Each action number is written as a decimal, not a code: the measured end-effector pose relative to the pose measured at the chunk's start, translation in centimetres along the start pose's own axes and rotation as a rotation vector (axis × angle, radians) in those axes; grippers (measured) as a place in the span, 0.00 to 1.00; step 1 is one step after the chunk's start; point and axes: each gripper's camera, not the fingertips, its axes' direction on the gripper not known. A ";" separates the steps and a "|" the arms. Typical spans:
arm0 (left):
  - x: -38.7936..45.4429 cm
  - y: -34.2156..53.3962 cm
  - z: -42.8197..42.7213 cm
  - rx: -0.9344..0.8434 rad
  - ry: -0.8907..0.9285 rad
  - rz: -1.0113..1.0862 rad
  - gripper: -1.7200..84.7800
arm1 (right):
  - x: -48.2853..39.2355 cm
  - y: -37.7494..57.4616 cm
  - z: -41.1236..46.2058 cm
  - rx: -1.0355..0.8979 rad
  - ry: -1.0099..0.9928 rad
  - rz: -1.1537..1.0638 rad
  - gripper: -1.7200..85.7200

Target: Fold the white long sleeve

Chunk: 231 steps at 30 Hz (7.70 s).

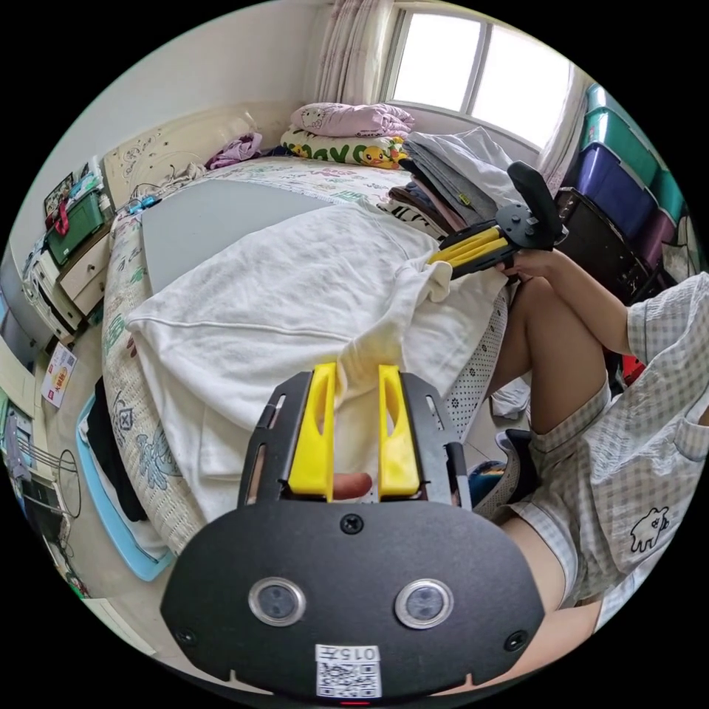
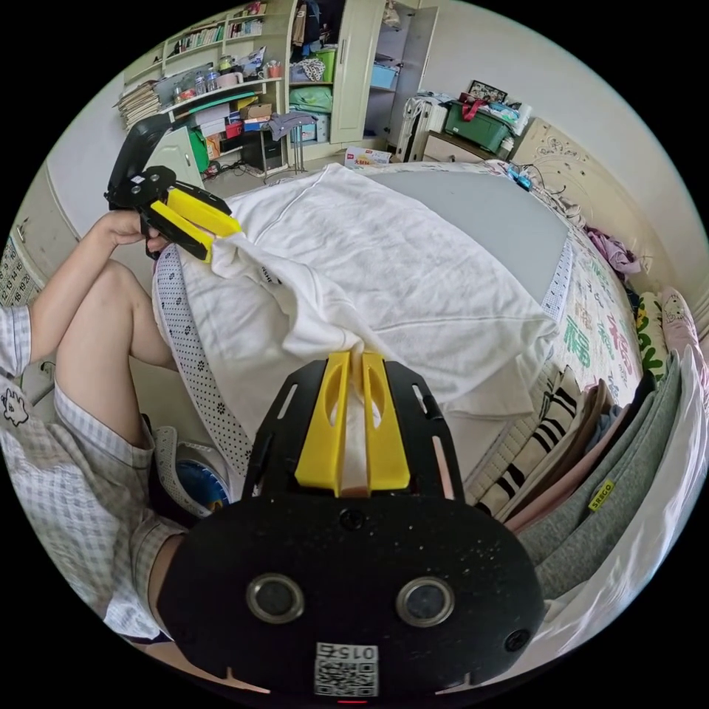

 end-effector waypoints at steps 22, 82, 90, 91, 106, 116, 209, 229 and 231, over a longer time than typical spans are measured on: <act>-1.1 0.5 -4.1 0.195 0.004 -0.017 0.04 | 1.6 -10.4 -9.5 0.188 -0.057 0.163 0.01; 12.6 -5.4 1.8 0.433 -0.154 -0.064 0.14 | 30.5 -11.8 -37.5 0.570 -0.797 0.376 0.03; 6.6 0.2 -4.8 0.626 -0.236 -0.367 0.03 | 29.1 -7.7 -36.9 0.640 -0.763 0.310 0.05; 5.8 1.1 -5.9 0.667 -0.274 -0.416 0.03 | 28.4 -6.9 -37.0 0.655 -0.695 0.317 0.06; -2.1 14.9 -17.3 0.846 -0.370 -0.827 0.02 | -5.9 -16.6 -17.5 0.054 -0.436 -0.353 0.15; -3.6 15.3 -18.9 0.881 -0.350 -0.813 0.03 | 3.6 -19.9 -13.5 0.132 -0.405 -0.059 0.05; 6.7 11.2 -14.3 -0.152 -0.236 -0.379 0.02 | -5.6 19.0 -25.7 -0.123 0.043 0.386 0.03; -11.9 3.3 -20.2 0.244 -0.299 -0.604 0.12 | 13.9 -16.1 -35.8 0.205 0.146 0.446 0.10; -17.6 2.3 -19.5 0.288 -0.325 -0.723 0.13 | 19.0 -20.8 -33.9 0.206 0.116 0.497 0.12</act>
